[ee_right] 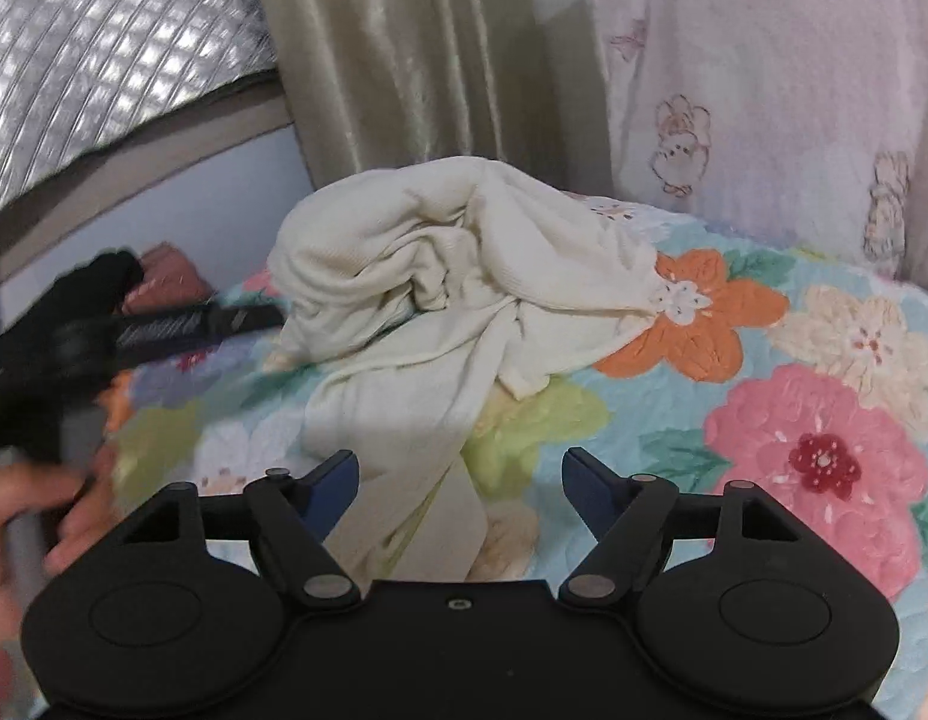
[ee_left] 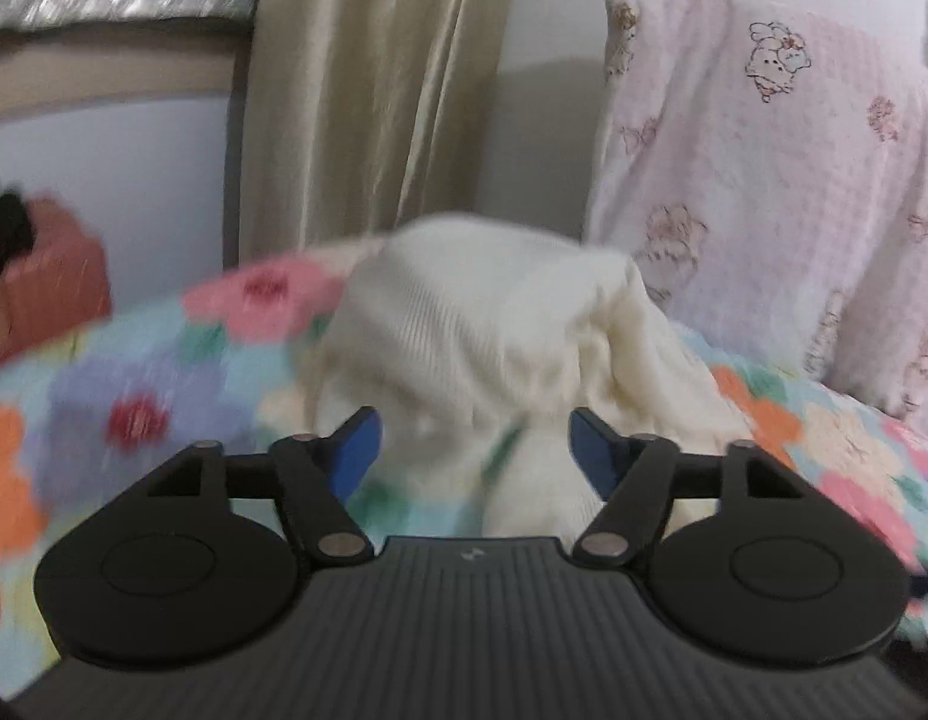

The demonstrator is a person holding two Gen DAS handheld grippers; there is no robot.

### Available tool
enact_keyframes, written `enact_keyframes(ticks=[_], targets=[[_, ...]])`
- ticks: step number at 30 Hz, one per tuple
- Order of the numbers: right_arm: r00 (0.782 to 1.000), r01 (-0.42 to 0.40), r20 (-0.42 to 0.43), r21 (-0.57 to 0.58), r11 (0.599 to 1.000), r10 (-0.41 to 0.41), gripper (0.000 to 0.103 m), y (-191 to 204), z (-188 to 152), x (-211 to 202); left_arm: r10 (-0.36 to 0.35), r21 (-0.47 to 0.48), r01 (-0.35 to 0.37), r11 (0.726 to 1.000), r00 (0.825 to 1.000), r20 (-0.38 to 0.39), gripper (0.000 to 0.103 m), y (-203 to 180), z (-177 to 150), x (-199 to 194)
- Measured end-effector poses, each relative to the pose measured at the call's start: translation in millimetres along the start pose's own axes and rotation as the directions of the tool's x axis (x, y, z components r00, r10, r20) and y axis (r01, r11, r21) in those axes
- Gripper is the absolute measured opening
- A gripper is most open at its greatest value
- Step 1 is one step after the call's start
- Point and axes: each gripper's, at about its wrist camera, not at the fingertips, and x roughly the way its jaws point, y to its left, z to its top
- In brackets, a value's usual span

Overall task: Fold clothes
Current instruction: 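Grasp the crumpled cream garment with the right gripper while the left gripper approaches it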

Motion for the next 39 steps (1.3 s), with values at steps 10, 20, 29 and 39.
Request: enact_keyframes(ticks=[10,20,29,39], targets=[[1.000,0.011,-0.012,0.089,0.996,-0.010,0.080,-15.9,-7.8,7.8,0.026,-0.078,-0.039,0.996,0.985,-0.168,0.039,-0.3,29.5,89.9],[1.000,0.002,-0.003,0.093,0.996,-0.002,0.080,-23.3,-10.8,3.3,-0.109,-0.065,0.102,0.993,0.987,-0.119,0.027,1.1,0.7,-39.0],[0.987,-0.158,-0.006,0.231,0.960,0.164,0.080,-19.2,-50.3,-57.4,-0.254,-0.004,0.256,0.967,0.957,-0.143,0.027,-13.2,-58.3,-183.9],[0.937,-0.329,0.017,0.379,0.865,0.349,0.080,4.1,-82.0,-159.5,-0.354,-0.085,0.345,0.935,0.927,-0.123,0.025,-39.4,-85.6,-311.4]])
